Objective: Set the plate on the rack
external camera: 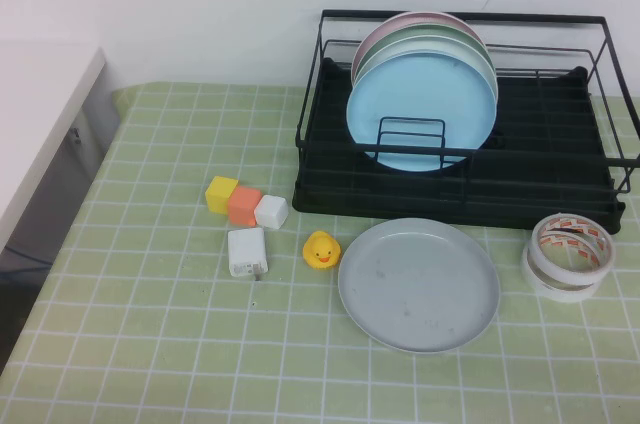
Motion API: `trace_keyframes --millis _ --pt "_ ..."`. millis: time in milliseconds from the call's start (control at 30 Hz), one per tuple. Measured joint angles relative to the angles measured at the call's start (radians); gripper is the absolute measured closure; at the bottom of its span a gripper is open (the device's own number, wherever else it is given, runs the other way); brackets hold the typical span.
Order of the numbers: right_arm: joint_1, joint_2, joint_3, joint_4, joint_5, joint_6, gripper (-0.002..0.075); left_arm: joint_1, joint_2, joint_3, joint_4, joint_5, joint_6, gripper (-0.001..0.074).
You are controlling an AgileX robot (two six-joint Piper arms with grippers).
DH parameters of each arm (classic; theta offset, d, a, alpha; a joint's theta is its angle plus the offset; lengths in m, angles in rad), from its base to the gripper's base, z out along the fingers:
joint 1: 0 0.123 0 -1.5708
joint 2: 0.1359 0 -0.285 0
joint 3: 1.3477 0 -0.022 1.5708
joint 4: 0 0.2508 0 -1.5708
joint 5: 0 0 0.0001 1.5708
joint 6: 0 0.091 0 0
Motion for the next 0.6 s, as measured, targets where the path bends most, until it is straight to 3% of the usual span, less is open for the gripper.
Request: trace_keyframes --millis 600 --pt "0.000 0.000 0.000 0.006 0.000 0.000 0.0717 0.000 0.000 0.000 -0.052 0.000 0.000 0.0737"
